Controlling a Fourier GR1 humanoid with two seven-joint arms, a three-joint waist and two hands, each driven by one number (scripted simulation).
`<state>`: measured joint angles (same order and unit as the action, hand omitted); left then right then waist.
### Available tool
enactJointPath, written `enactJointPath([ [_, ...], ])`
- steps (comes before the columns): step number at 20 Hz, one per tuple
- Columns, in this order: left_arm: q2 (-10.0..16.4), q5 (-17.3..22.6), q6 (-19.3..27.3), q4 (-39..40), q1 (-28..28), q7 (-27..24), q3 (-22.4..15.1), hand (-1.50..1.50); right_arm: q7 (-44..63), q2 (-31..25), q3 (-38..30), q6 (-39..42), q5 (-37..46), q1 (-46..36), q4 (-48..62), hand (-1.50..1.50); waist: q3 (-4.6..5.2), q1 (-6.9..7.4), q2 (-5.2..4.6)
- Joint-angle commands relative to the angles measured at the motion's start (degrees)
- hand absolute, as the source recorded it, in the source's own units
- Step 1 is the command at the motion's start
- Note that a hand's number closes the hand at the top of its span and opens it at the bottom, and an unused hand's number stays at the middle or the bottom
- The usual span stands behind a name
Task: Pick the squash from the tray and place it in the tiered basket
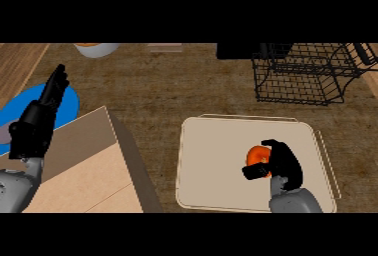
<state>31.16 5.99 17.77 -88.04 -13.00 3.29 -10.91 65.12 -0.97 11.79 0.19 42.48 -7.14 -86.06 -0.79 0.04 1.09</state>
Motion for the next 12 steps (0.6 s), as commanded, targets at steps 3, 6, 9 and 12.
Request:
enactJointPath([
  [3,-2.03,-0.15,0.76,2.04,4.46,2.5,-1.38,0.0,3.41,0.59,5.55,6.59,2.74,-1.36,3.2,1.5,0.84,0.82,-1.13],
  [6,-1.89,0.45,-0.5,3.85,4.06,0.84,-0.52,0.0,2.75,0.87,4.24,4.19,2.34,-2.83,5.12,1.5,0.82,0.52,-1.26],
  [9,-3.82,-1.74,1.67,6.4,2.84,-0.23,-1.77,0.0,3.04,0.87,3.72,-1.19,-0.74,-2.19,2.83,1.5,0.81,-0.1,-1.28],
  [12,-1.31,0.94,-1.28,3.73,3.85,0.94,-0.51,0.0,6.39,0.88,3.74,-3.25,-1.02,-3.62,-0.03,1.5,0.81,0.27,-1.09],
])
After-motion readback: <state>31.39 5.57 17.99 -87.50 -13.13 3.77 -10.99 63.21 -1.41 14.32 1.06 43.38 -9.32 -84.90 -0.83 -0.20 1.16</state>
